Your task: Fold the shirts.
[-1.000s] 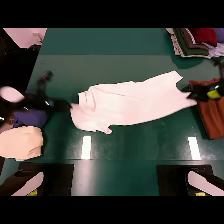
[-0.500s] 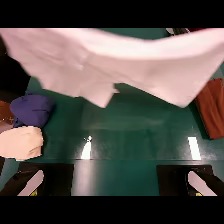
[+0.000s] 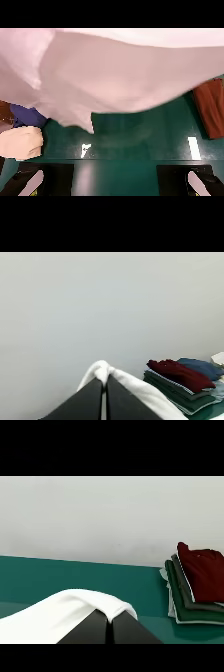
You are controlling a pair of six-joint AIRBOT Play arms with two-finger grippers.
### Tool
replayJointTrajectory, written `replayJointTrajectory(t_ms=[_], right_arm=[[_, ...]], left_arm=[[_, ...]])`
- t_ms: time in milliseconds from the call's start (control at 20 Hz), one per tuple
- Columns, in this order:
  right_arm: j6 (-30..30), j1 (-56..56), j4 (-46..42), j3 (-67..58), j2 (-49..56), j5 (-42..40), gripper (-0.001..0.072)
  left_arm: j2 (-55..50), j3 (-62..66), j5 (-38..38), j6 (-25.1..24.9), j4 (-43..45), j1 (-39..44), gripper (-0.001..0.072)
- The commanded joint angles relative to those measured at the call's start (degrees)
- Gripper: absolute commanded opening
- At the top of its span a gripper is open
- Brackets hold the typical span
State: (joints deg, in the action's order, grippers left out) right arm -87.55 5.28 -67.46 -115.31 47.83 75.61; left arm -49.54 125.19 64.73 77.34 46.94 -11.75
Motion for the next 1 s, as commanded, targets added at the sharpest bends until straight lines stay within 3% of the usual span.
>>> replayJointTrajectory(t_ms=[0,200,400,600,750,950], right_arm=[[-4.6,0.0,-4.6,3.9,0.2,4.9,0.001],[-5.1,-1.2,-4.2,12.2,9.6,12.7,0.0011],[-6.1,-3.0,-4.0,21.6,23.4,16.1,0.001],[-6.0,-3.4,-4.0,27.1,36.9,10.6,0.0011],[-5.7,-3.4,-2.7,27.1,44.2,4.1,0.0011],[-4.3,-3.5,2.6,24.2,48.9,-3.3,0.0011]], left_arm=[[-0.1,-2.4,2.4,0.7,-1.0,-0.1,0.0023],[-2.7,-22.1,4.2,0.7,0.6,-0.1,0.0023],[-13.6,-37.3,7.3,0.2,0.5,0.2,0.0023],[-29.4,-42.5,4.3,-0.4,0.4,0.2,0.0023],[-38.4,-42.5,0.5,-4.8,-4.6,0.2,0.0023],[-42.0,-42.5,-4.3,-11.6,-11.5,0.2,0.0024]])
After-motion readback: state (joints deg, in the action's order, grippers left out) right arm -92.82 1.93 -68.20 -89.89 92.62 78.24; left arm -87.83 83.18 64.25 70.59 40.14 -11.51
